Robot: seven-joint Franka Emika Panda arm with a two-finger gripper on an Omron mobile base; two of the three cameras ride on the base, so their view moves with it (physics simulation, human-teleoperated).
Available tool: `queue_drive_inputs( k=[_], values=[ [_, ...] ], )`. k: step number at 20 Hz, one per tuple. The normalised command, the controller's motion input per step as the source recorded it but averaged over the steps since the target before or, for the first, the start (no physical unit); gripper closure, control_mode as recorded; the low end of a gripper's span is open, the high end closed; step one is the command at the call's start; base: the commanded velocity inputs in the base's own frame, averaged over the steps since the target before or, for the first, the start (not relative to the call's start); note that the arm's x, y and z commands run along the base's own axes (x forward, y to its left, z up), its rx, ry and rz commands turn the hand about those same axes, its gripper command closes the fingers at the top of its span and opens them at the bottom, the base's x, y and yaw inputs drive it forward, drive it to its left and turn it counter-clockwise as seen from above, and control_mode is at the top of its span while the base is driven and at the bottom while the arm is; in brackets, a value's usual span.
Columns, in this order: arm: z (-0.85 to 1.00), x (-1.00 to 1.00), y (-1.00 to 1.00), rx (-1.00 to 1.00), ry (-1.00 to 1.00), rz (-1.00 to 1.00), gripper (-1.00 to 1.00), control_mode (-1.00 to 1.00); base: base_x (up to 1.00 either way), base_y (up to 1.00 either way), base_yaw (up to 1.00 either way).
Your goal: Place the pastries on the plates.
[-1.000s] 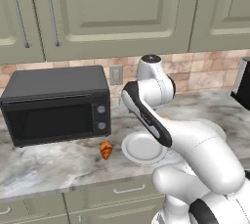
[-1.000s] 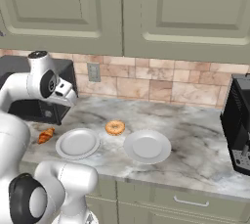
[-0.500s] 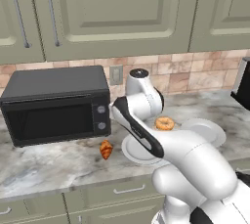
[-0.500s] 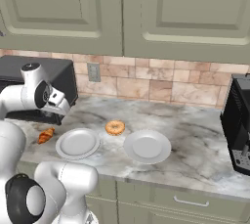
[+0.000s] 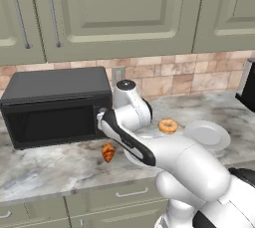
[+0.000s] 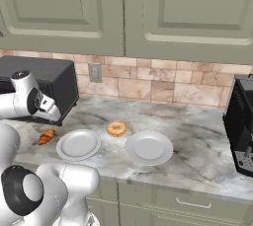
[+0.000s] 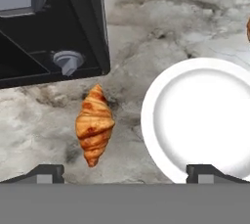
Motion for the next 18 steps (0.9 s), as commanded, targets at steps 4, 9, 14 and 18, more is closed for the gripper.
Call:
queue_drive_inputs(
  k=[4, 9, 14, 18],
  values=[
    [-0.24, 0.11, 0.48, 0.00, 0.02, 0.01, -1.00, -1.00, 0.00, 0.00, 0.00],
    [-0.23, 0.09, 0.34, 0.00, 0.00, 0.00, -1.00, -1.00, 0.00, 0.00, 0.00],
    [-0.28, 0.06, 0.14, 0.00, 0.00, 0.00, -1.00, -1.00, 0.00, 0.00, 0.00],
    [-0.32, 0.00, 0.00, 0.00, 0.01, 0.00, -1.00, -1.00, 0.00, 0.00, 0.00]
  ],
)
